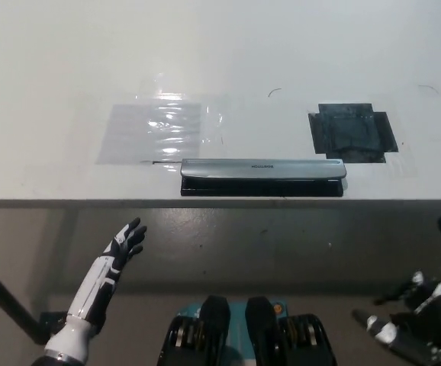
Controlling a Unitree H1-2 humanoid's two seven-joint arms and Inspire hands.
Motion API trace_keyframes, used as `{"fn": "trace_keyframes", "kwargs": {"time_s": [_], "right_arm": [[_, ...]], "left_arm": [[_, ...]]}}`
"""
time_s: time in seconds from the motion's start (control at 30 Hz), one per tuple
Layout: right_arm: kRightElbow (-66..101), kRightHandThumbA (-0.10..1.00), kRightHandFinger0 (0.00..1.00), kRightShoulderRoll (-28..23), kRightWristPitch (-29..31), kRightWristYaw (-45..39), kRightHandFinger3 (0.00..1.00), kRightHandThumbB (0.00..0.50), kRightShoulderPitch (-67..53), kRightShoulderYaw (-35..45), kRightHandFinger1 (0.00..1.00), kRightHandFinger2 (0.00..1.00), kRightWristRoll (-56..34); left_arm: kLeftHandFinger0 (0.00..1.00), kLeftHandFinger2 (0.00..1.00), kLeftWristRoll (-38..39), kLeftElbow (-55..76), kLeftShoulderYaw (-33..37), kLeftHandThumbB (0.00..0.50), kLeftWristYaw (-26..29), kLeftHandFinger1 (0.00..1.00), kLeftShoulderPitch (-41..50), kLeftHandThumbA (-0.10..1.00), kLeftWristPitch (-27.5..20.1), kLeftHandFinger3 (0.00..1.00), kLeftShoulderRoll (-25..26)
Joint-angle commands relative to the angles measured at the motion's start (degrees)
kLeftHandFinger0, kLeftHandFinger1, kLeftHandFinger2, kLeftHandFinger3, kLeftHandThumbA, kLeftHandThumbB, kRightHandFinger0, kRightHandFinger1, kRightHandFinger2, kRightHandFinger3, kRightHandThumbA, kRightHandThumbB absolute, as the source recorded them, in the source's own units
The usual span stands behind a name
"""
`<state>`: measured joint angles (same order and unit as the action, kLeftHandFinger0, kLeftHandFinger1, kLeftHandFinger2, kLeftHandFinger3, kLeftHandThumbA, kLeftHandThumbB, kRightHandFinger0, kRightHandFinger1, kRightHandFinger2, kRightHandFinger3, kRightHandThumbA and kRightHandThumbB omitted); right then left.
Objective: The paper pin puncher is placed at the center of the table and close to the robot and the robot uses its right fist to press on the paper pin puncher
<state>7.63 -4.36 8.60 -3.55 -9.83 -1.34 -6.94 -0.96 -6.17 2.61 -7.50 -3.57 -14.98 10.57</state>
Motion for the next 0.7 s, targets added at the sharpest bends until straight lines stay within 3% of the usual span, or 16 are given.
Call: {"fn": "trace_keyframes", "kwargs": {"time_s": [0.0, 0.23, 0.67], "right_arm": [[-3.3, 1.00, 1.00, -1.0, 3.4, -4.0, 1.00, 0.271, 0.7, -2.7, 1.00, 1.00, 0.7], [-6.4, 1.00, 1.00, 0.7, 5.5, -2.6, 1.00, 0.346, 3.2, -2.5, 1.00, 1.00, 0.5], [-9.0, 1.00, 1.00, 0.7, 7.2, -3.4, 1.00, 0.335, 4.1, -2.5, 1.00, 1.00, -0.4]], "left_arm": [[1.00, 1.00, 0.4, 1.7, -0.4, 0.328, -0.6, 1.00, -0.1, 1.00, -1.9, 1.00, 1.0], [1.00, 1.00, 0.6, 1.0, -0.6, 0.307, -0.6, 1.00, -0.6, 1.00, -2.6, 1.00, 0.8], [1.00, 1.00, 0.8, 0.5, -0.5, 0.286, -0.8, 1.00, -0.6, 1.00, -2.8, 1.00, 1.0]]}}
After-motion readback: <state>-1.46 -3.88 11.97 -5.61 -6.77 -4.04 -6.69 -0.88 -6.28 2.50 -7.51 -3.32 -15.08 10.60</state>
